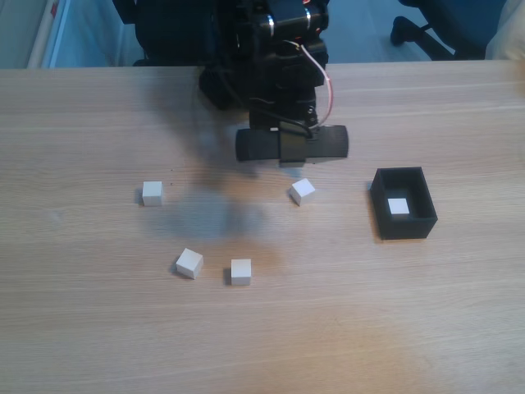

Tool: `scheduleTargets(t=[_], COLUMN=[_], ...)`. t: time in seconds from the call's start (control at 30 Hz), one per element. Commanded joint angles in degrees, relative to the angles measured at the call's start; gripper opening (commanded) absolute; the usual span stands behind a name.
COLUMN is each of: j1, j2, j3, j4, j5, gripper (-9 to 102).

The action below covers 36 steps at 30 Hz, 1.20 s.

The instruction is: Pick blocks and place them in the box.

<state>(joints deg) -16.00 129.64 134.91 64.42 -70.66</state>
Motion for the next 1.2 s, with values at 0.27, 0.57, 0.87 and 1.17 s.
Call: scheduleTargets(t=[0.27,0.57,0.87,1.17], j1=[-1.0,-0.8,-1.9,-1.9], j2=[4.9,4.1,-1.8,-10.2], j3=[9.3,18.3,14.9,7.6], j4=[-12.5,-23.6,-29.7,-31.3], j5=[-1.1,-4.2,-3.7,-2.7], gripper=[26,26,25,24])
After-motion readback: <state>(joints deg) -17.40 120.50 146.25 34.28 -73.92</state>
